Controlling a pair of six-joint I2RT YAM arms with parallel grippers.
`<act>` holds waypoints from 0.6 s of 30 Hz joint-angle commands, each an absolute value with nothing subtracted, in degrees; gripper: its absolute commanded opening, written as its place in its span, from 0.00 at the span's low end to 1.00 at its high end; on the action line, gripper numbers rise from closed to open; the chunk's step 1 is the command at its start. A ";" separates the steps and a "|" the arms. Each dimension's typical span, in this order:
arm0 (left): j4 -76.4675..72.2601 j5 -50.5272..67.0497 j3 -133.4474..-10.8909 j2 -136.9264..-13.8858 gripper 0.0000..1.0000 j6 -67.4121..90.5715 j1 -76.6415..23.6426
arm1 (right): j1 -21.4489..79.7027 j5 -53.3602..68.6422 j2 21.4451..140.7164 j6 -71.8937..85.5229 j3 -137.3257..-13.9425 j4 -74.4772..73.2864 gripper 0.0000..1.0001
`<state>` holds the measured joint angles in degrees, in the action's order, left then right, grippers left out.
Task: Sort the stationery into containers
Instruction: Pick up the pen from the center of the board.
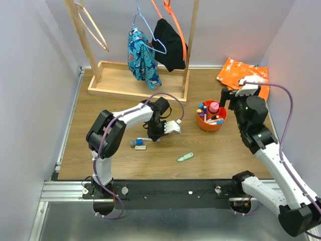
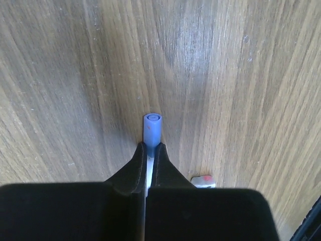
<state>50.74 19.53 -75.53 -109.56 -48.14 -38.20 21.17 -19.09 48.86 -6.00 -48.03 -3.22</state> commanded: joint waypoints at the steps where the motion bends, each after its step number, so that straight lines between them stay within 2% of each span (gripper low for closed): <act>1: 55.19 23.46 -78.39 -111.45 0.00 -48.08 -38.94 | 16.88 -32.70 52.90 2.54 -53.26 -2.54 0.99; 5: 57.92 28.73 -87.95 -109.25 0.00 -46.94 -39.37 | 15.30 -32.17 52.12 4.21 -52.30 -3.95 0.97; 9: 59.41 38.21 -104.97 -109.60 0.00 -44.91 -39.55 | 12.49 -32.78 52.73 5.80 -50.81 -5.53 0.96; 14: 49.42 61.83 -109.60 -109.34 0.00 -43.16 -39.46 | 9.94 -30.59 53.17 7.64 -48.34 -9.30 0.96; 17: 23.47 70.46 -102.94 -109.07 0.00 -23.20 -39.99 | 9.67 -27.78 53.26 5.55 -46.67 -10.72 0.94; 18: 4.32 71.71 -98.92 -109.42 0.00 -15.98 -40.51 | 9.58 -25.51 53.00 4.67 -46.23 -10.90 0.94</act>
